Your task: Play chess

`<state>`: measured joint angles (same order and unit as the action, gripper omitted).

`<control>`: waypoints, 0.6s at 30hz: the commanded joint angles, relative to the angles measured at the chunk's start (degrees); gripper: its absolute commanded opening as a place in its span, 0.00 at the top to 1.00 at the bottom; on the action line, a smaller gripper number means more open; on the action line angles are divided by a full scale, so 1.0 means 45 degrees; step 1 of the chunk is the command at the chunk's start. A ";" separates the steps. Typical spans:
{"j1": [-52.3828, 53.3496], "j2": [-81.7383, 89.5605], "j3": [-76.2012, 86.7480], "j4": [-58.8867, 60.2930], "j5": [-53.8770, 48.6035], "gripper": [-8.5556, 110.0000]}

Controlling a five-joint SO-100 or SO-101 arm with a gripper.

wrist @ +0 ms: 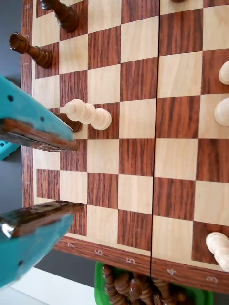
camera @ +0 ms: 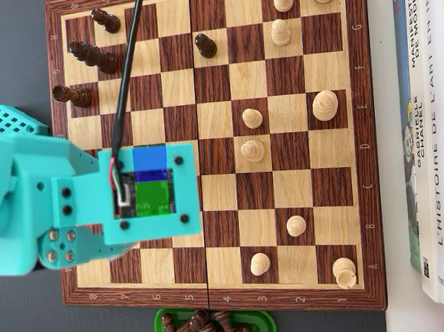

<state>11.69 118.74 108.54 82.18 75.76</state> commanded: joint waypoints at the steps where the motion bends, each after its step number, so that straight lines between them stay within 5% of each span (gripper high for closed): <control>1: -0.0352 0.0430 0.0020 0.0371 0.0371 0.79; 18: -0.1523 0.0430 0.0039 0.1113 0.1523 0.79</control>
<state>5.10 119.09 108.98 86.92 82.09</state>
